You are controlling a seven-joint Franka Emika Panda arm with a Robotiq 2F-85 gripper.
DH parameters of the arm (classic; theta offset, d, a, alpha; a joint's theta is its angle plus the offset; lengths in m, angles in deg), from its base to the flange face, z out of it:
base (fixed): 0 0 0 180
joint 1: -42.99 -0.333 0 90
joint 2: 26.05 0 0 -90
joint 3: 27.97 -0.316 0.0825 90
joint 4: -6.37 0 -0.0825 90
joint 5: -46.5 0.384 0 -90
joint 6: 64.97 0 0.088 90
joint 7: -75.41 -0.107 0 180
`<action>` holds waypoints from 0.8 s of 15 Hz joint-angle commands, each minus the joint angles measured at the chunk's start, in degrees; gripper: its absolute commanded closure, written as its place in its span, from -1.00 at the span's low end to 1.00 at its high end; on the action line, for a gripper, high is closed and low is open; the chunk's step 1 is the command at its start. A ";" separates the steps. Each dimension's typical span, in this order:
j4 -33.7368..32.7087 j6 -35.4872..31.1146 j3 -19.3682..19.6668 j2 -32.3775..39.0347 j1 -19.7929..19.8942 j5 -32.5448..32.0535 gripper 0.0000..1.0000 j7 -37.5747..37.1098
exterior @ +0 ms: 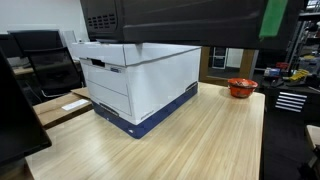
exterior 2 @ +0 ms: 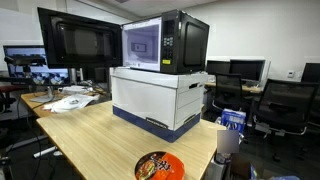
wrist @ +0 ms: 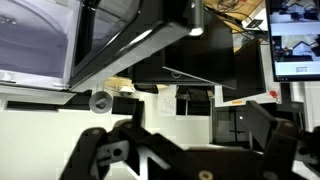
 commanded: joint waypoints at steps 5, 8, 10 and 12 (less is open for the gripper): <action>0.11 1.28 -0.10 2.97 -7.68 4.48 -0.02 2.43; 0.76 1.24 -0.53 3.65 -7.54 3.96 0.39 2.23; 1.32 1.32 -0.85 4.12 -6.51 3.17 0.65 2.03; 1.87 1.36 -1.01 4.54 -5.43 2.35 0.90 2.04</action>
